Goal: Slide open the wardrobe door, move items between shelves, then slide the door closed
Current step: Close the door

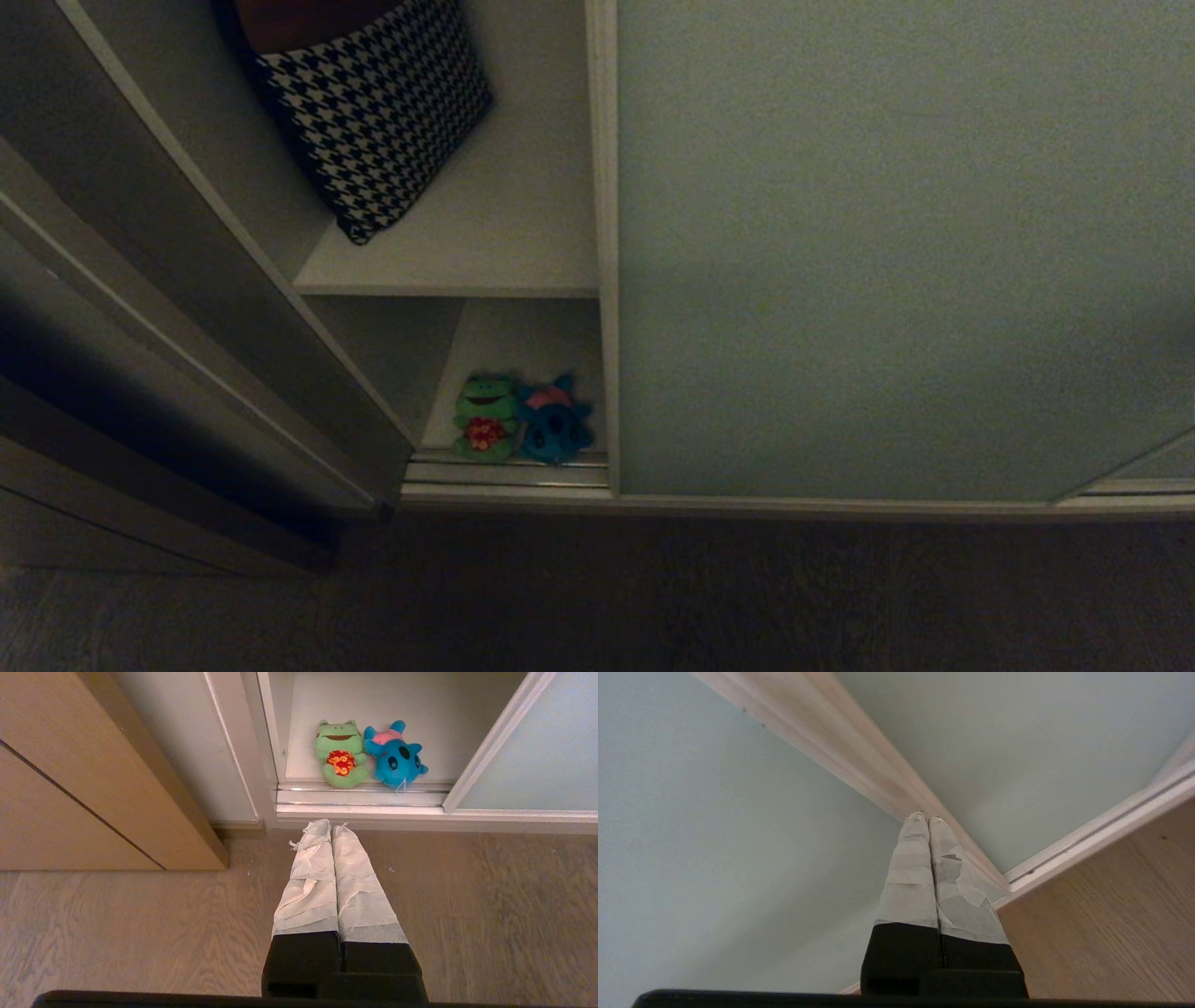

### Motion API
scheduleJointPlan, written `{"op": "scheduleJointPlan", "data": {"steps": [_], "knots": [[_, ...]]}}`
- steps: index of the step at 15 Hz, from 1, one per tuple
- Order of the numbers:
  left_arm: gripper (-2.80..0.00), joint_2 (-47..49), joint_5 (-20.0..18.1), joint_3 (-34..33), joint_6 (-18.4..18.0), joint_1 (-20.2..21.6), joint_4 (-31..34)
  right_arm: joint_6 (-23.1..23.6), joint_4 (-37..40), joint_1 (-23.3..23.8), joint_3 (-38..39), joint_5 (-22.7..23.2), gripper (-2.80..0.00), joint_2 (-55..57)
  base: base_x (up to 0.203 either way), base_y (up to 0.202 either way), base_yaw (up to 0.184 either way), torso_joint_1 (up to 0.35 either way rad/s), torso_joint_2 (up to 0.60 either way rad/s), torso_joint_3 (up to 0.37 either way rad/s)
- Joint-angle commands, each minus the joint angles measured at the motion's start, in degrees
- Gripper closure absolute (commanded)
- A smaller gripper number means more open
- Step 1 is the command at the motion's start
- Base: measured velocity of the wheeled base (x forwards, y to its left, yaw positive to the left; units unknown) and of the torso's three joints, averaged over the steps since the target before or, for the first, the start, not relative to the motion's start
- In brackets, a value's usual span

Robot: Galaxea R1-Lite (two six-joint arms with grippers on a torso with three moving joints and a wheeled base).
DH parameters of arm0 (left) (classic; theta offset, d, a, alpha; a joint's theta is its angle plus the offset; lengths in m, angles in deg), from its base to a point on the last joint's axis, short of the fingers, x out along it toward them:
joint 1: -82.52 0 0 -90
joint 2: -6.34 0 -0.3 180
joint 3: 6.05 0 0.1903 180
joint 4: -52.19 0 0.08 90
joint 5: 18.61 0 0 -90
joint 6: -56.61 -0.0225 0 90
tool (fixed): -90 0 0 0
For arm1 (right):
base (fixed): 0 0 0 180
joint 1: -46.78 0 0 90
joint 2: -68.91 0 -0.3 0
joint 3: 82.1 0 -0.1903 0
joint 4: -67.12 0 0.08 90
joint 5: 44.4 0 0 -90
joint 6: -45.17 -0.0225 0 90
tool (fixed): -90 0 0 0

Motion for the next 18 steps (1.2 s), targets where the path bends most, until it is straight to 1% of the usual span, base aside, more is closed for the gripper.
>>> {"op": "scheduleJointPlan", "data": {"steps": [1, 4, 6, 11, 15, 18], "knots": [[0.0, 0.08, -0.01, -0.02, -0.03, 0.02, 0.0, -0.06, -0.27, -0.62, -0.01, 0.28, 0.0, 0.68, 0.0, 0.0, 0.0, 0.0, 0.0, 0.0], [0.0, 0.08, -0.01, -0.01, -0.03, 0.02, -0.04, -0.15, -2.0, -1.6, 0.17, 0.15, 0.0, 1.56, 0.0, 0.0, 0.0, 0.0, 0.0, 0.0], [0.0, 0.08, -0.01, -0.01, -0.03, 0.02, -0.04, -0.15, -2.31, -1.6, -0.01, 0.2, 0.0, 1.74, 0.0, 0.0, 0.0, 0.0, 0.0, 0.0], [0.0, 0.08, -0.01, -0.07, -0.03, 0.02, -0.04, -0.32, -6.6, -0.99, 0.25, 0.29, 0.0, 2.62, 0.0, 0.0, 0.0, 0.0, 0.0, 0.0], [0.0, 0.08, -0.01, -0.02, -0.03, 0.02, -0.02, -0.31, -6.92, -0.72, 0.17, 0.37, 0.0, 3.16, 0.0, 0.0, 0.0, 0.0, 0.0, 0.0], [0.0, 0.08, -0.01, 0.01, -0.03, 0.02, -0.04, -0.25, -8.75, -0.72, 0.22, 0.2, 0.0, 4.1, 0.0, 0.0, 0.0, 0.0, 0.0, 0.0]]}}
